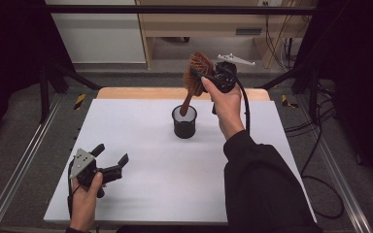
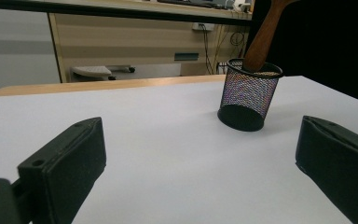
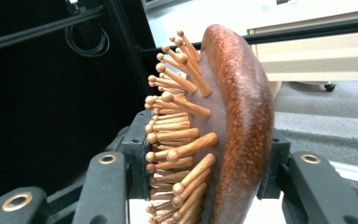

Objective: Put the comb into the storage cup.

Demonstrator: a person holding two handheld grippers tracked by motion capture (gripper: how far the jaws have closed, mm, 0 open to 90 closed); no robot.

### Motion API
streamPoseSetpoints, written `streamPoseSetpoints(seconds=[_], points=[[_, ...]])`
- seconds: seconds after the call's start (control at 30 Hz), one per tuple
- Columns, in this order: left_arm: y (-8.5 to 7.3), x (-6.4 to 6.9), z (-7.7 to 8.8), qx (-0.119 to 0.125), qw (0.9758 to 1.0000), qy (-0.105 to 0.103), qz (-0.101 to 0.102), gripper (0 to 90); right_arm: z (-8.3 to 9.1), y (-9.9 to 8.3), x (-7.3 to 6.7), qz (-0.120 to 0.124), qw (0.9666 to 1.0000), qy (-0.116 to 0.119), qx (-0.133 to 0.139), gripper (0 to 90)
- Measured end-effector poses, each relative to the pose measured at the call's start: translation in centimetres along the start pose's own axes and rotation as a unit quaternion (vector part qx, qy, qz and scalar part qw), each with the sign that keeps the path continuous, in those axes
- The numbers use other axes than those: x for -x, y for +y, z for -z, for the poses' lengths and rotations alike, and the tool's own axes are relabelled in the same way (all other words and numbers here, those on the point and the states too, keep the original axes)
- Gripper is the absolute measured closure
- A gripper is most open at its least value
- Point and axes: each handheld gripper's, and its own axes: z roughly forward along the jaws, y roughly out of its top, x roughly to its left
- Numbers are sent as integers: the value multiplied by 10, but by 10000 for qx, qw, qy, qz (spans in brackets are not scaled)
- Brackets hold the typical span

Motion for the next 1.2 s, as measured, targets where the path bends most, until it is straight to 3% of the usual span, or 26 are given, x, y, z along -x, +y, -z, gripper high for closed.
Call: streamPoseSetpoints(seconds=[0.83, 1.2], points=[[0, -3, 1, 21, 10000, 13, -29, 15, -24, -40, 9, 67, 9987, 0, -513, 507], [1, -3, 1, 36, 10000, -3, -51, 15, -26, -45, 6, 63, 9981, 95, -609, 506]])
